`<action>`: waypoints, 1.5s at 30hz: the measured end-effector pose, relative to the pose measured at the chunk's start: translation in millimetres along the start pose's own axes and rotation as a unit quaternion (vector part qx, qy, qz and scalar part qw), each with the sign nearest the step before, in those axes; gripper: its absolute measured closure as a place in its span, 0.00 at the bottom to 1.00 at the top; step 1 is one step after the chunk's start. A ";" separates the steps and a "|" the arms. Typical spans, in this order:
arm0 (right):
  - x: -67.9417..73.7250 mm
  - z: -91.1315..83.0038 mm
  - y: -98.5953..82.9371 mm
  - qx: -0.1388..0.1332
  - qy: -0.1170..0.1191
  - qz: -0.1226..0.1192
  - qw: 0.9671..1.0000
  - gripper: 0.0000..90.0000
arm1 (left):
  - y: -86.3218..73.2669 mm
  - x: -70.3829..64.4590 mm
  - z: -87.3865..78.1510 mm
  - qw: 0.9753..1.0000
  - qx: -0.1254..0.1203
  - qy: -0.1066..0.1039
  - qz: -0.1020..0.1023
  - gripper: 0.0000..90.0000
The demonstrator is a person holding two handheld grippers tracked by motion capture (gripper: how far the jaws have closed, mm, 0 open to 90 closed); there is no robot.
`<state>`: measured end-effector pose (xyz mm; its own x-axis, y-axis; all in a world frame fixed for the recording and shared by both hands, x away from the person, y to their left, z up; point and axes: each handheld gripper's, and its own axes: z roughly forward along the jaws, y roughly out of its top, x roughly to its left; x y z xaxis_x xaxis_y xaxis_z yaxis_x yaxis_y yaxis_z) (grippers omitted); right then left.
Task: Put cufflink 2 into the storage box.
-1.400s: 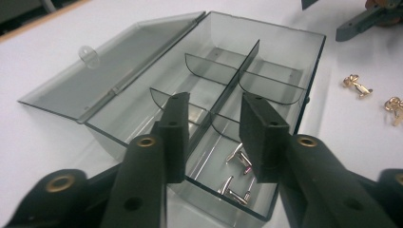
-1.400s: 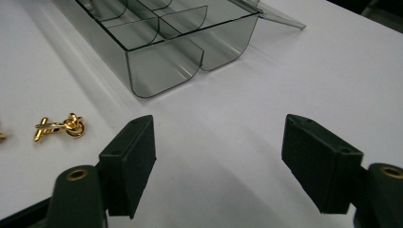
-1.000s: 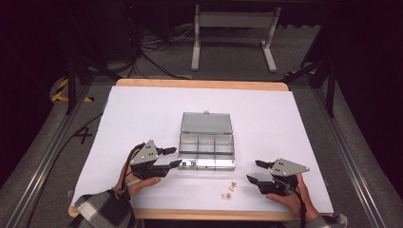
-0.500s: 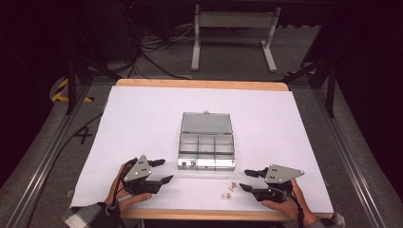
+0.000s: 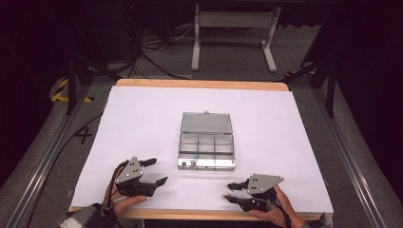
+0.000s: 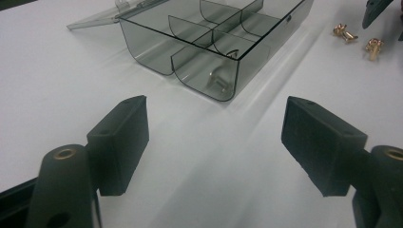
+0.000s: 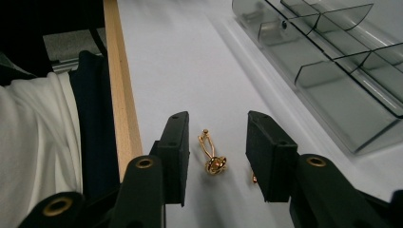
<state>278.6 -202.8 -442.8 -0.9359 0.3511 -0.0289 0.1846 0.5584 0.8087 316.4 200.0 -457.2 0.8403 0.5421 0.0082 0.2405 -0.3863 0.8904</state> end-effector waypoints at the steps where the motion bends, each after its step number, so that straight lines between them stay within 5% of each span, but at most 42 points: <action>1: 0.5 1.8 0.2 0.001 0.003 0.000 1.000 0.69 | 0.0 0.0 0.0 1.000 -0.001 0.001 0.000 0.28; 11: 2.5 17.0 2.9 0.029 0.011 -0.016 0.999 0.76 | -0.4 1.0 -0.4 1.000 -0.003 -0.001 -0.008 0.25; 20: 2.2 19.8 3.9 0.044 0.007 -0.018 0.999 0.94 | -0.2 1.7 -0.6 1.000 -0.003 0.001 -0.005 0.24; 45: -6.4 9.6 19.4 0.003 -0.017 -0.007 1.000 0.95 | -0.5 2.6 -0.9 1.000 -0.006 -0.003 -0.009 0.23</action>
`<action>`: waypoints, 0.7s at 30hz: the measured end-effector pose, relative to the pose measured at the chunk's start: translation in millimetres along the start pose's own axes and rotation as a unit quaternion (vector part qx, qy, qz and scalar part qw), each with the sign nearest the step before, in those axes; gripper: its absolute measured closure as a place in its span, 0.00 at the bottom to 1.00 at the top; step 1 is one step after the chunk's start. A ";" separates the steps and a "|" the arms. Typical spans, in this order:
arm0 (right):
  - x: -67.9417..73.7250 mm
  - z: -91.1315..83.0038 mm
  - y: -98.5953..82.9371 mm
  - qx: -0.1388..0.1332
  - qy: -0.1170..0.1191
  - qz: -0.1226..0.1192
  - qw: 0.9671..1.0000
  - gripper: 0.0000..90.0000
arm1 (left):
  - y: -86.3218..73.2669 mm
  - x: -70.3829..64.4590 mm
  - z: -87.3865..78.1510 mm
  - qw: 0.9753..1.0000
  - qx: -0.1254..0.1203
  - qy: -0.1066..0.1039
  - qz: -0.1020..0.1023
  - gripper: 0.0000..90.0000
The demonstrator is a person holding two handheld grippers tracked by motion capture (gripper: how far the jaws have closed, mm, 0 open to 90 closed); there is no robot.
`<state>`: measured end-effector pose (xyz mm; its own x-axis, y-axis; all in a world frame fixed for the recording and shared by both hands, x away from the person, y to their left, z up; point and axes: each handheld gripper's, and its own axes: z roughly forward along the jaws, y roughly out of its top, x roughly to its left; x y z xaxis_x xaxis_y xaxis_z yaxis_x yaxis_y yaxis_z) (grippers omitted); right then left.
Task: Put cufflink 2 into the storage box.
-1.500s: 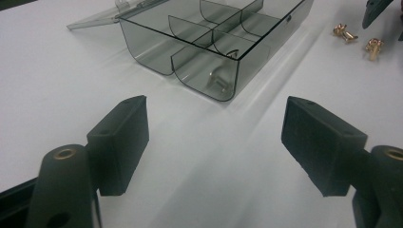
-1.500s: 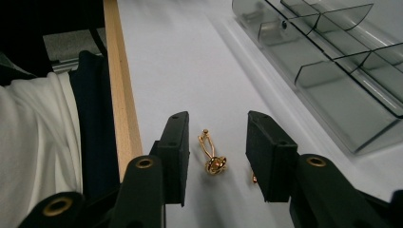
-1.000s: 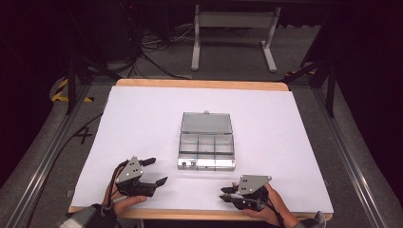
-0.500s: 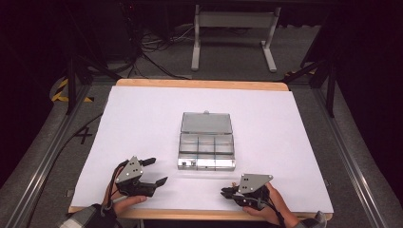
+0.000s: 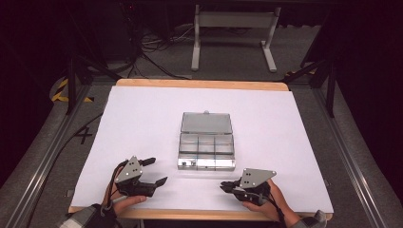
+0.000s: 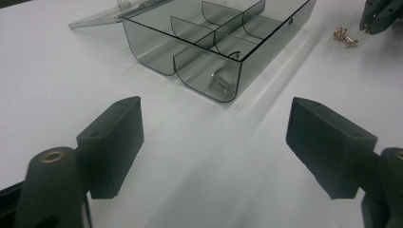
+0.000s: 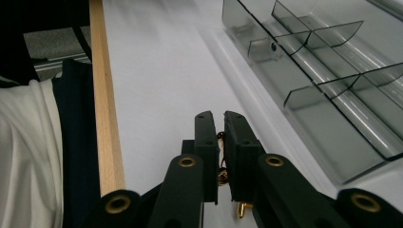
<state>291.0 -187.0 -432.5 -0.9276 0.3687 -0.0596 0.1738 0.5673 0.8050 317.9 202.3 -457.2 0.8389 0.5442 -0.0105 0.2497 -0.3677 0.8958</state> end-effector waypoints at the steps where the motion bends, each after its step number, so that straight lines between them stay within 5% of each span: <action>1: 0.0 0.0 0.0 0.000 0.000 0.000 1.000 0.95 | 0.0 0.1 0.1 1.000 0.000 0.000 -0.001 0.23; 21: -24.0 7.3 37.1 -0.056 -0.028 0.011 0.998 0.95 | -0.1 0.4 0.1 1.000 -0.001 0.002 -0.008 0.20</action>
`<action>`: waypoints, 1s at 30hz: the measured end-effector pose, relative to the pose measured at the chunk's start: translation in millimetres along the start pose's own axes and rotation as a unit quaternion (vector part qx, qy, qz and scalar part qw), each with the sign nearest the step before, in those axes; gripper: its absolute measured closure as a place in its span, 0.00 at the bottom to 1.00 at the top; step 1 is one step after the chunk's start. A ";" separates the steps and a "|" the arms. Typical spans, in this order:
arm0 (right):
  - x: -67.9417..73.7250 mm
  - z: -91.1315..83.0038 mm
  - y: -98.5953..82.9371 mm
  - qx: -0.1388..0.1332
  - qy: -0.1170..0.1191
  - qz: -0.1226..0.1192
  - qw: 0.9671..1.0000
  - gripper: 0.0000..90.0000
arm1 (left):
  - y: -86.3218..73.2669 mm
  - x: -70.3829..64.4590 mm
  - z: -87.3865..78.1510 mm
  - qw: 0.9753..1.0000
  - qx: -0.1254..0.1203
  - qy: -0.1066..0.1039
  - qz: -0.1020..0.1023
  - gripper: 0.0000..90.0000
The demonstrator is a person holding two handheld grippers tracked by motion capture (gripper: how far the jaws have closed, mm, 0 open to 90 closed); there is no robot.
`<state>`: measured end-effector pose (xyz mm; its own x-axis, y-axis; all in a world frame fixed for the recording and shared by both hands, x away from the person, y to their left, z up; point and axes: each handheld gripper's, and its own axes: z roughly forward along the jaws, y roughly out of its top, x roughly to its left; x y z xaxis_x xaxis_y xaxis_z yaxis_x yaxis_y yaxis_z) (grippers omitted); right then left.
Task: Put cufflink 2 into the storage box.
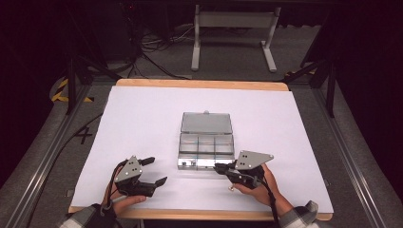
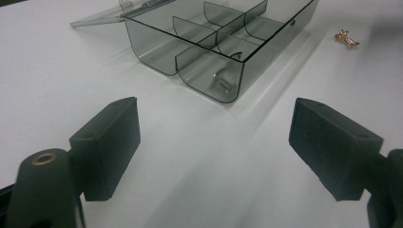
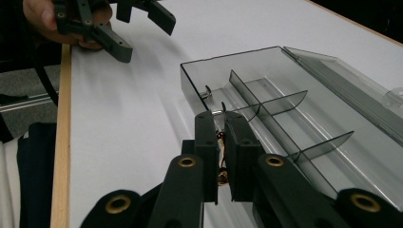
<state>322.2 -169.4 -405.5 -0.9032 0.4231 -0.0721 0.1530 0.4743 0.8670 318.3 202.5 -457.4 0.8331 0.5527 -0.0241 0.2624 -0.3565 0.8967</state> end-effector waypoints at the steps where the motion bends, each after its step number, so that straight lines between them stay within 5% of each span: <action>1: -0.9 1.6 1.3 -0.001 0.000 0.002 1.000 0.95 | 0.0 0.0 0.1 1.000 0.001 -0.001 0.001 0.20; 17: -14.3 40.3 11.9 0.006 -0.010 0.015 1.000 0.95 | -0.1 0.2 -0.2 1.000 0.000 -0.004 0.002 0.20; 30: -22.7 46.1 10.0 0.009 -0.027 0.028 0.999 0.95 | 0.1 0.4 0.3 1.000 0.002 -0.008 0.002 0.21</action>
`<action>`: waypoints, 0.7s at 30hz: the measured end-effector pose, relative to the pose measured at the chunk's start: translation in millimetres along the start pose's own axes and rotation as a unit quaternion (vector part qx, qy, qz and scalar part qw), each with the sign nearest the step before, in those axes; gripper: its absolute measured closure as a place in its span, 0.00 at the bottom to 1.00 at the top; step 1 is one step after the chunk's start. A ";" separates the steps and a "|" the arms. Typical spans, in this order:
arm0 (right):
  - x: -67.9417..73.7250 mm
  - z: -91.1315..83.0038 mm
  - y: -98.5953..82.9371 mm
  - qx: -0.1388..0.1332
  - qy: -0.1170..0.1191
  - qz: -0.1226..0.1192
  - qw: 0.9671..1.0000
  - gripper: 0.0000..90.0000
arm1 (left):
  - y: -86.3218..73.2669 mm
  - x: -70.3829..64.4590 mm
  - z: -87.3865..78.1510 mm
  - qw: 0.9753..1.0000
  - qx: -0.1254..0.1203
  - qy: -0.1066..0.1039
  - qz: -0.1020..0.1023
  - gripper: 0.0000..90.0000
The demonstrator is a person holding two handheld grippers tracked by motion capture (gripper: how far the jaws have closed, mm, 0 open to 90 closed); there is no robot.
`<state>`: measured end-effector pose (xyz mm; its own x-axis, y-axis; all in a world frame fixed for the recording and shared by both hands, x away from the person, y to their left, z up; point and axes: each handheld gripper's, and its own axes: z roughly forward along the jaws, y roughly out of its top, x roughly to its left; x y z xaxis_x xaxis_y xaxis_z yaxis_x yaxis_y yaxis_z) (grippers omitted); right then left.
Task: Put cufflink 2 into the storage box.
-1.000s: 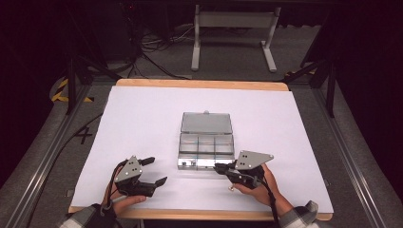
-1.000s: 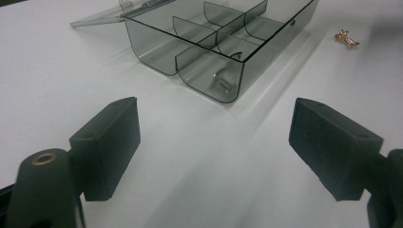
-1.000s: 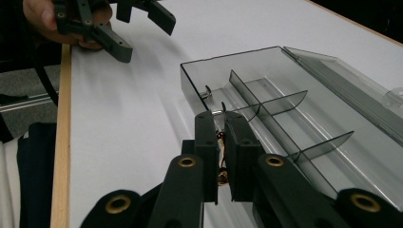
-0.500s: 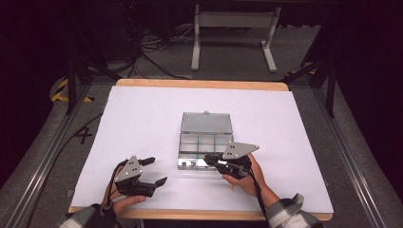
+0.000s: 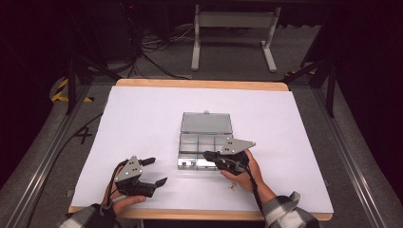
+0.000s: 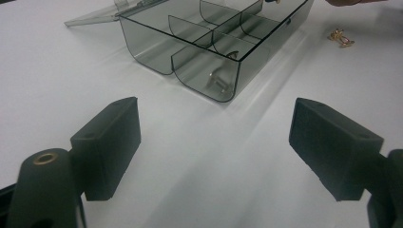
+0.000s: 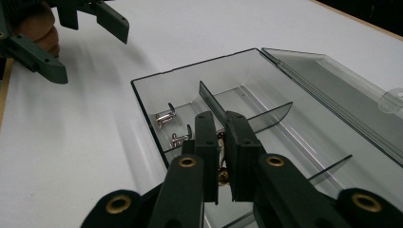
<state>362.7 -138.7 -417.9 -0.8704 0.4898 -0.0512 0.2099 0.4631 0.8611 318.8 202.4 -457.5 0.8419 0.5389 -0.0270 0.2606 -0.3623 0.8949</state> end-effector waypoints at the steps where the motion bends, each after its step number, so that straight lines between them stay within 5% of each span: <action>1: -0.1 0.2 -0.3 0.001 -0.002 0.000 1.000 0.95 | 0.0 -0.2 0.0 1.000 0.000 0.000 0.000 0.21; 21: -2.3 5.0 -2.5 0.010 -0.008 0.006 1.000 0.94 | 0.0 -0.2 -0.1 1.000 0.000 0.000 0.001 0.21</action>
<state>366.4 -137.3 -422.5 -0.8608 0.5065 -0.0492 0.2287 0.4715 0.8517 318.6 202.4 -457.4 0.8424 0.5382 -0.0255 0.2590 -0.3630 0.8951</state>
